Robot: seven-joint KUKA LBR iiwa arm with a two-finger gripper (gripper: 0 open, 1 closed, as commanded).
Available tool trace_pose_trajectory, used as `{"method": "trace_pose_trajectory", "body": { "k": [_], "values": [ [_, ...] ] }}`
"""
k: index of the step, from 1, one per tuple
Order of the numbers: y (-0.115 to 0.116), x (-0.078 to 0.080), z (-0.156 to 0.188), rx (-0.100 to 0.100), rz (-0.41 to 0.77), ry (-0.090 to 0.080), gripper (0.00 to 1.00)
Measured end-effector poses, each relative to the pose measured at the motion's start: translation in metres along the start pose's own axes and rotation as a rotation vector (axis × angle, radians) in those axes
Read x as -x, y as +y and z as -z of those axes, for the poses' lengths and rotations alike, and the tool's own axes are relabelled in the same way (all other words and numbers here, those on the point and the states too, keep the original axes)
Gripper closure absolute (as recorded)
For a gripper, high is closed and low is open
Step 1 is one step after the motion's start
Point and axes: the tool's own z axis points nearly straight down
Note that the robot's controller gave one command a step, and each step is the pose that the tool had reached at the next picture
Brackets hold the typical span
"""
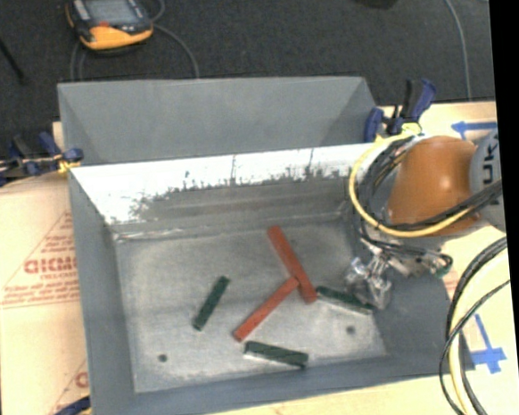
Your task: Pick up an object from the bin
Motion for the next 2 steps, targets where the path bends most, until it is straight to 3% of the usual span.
{"method": "trace_pose_trajectory", "body": {
  "k": [1,2],
  "values": [
    [0.0017,0.0011,-0.0011,0.004,0.001,-0.002,0.0],
    [0.0019,0.0011,-0.0012,0.004,0.001,-0.001,0.0]
  ]
}}
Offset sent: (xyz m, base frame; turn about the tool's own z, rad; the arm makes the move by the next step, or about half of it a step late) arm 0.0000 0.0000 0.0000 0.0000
